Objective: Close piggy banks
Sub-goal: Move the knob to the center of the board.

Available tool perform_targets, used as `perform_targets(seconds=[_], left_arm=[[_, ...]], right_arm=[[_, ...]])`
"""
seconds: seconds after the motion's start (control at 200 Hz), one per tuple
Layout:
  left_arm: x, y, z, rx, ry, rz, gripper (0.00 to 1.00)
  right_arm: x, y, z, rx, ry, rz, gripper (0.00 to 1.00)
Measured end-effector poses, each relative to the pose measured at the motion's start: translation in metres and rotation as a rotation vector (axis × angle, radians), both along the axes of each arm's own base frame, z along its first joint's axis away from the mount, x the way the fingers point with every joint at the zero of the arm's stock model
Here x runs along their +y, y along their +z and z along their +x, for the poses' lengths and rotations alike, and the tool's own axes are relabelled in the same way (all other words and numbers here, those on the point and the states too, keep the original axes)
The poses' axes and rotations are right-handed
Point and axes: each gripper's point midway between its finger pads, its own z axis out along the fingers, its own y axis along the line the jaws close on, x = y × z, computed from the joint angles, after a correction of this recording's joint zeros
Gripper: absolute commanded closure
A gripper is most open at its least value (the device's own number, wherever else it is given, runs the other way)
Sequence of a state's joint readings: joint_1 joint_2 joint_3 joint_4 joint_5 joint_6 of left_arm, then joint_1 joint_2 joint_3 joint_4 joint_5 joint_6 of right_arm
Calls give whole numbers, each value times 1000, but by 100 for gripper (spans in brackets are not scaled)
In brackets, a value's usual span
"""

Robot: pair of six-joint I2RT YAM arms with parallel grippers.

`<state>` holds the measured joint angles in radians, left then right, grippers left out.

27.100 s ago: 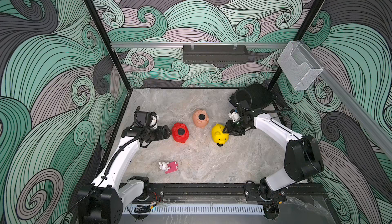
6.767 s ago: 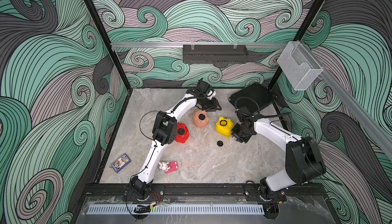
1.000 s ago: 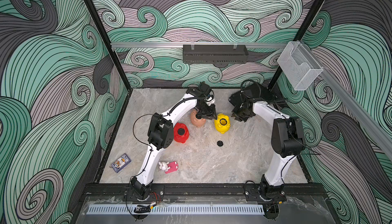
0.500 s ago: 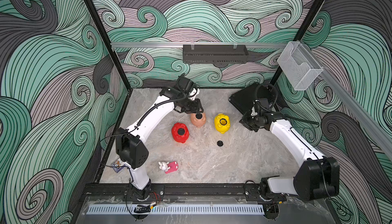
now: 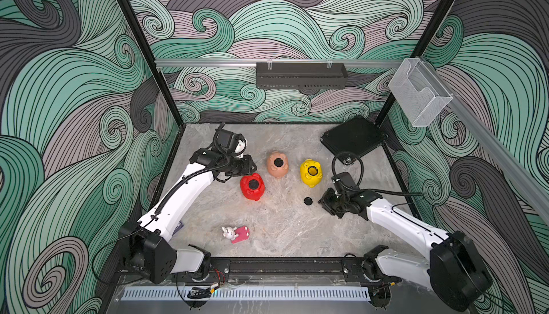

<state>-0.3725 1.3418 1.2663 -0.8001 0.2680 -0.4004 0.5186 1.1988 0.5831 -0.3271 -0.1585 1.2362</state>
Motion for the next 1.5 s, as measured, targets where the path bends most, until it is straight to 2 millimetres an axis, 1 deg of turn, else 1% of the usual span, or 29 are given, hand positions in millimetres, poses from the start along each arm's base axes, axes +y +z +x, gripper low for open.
perform_targets(seconds=[0.075,0.185,0.345,0.44,0.595,0.771,0.901,1.121,1.281,1.386,1.501], left_arm=[[2,0,0,-5,-2,6,64],[4,-3,-2,1,-12,24,64],[6,-7,-5,10,-23,42,64],[7,-8,-7,15,-28,48,64],[8,-10,-9,25,-31,54,65],[9,-12,-13,39,-34,65,64],[10,-13,-13,43,-34,70,65],[11,-13,-14,45,-34,71,65],[10,-14,-14,48,-35,71,65],[9,-19,-13,66,-39,72,65],[7,-24,-12,85,-42,72,65]], right_arm=[[9,-3,3,-26,-49,34,74],[17,-6,9,-42,-113,70,74],[22,-18,21,-34,-188,104,75],[26,-24,25,-28,-205,115,75],[30,-26,32,-34,-225,136,76],[32,-34,33,-20,-238,137,76],[34,-35,35,-18,-243,147,77],[32,-38,31,-1,-248,141,77],[28,-41,22,37,-244,120,78],[16,-41,10,69,-250,83,78],[-8,-40,1,100,-265,23,79]])
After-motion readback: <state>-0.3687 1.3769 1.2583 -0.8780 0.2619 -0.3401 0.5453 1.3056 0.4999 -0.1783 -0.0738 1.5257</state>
